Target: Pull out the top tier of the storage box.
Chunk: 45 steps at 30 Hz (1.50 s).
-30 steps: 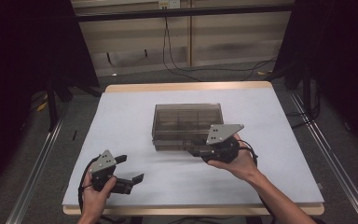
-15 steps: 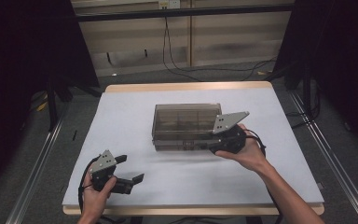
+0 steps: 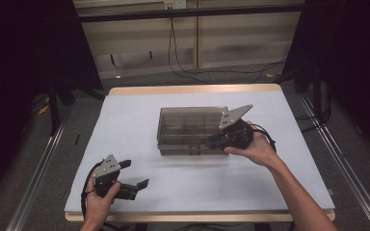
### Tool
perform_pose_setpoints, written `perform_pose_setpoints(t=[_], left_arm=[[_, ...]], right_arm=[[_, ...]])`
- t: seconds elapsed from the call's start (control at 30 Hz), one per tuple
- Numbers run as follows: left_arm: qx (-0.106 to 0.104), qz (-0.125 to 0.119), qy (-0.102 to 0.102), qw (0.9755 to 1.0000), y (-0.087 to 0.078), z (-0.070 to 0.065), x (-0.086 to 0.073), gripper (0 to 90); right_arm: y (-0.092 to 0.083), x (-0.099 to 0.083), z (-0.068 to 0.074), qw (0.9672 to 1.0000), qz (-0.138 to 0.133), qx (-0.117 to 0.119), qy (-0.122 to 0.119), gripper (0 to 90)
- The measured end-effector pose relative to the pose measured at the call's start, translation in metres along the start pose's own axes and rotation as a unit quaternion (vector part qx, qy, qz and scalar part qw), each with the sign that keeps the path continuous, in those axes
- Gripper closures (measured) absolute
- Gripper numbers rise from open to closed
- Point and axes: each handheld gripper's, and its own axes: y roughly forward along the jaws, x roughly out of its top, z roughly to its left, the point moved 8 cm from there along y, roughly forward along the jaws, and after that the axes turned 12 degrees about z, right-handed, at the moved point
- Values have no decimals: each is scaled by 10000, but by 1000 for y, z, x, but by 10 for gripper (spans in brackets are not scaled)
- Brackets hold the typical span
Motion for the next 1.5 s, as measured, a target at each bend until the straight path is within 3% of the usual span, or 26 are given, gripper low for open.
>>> perform_pose_setpoints(t=[0.4,0.83,1.03,1.1,1.5], left_arm=[[2,1,-8,10000,0,-1,0,25],[-2,1,-29,10000,1,-1,0,25],[-18,5,-27,10000,1,-1,0,26],[11,-3,-1,10000,0,-1,0,26],[-36,-35,-33,10000,-1,-1,1,26]], right_arm=[[14,-8,-9,9990,418,55,-139,726],[24,-17,-12,9955,863,330,-205,755],[24,-15,-12,9950,885,350,-288,785],[23,-12,-12,9957,776,410,-293,792],[24,-11,-13,9948,854,340,-433,846]])
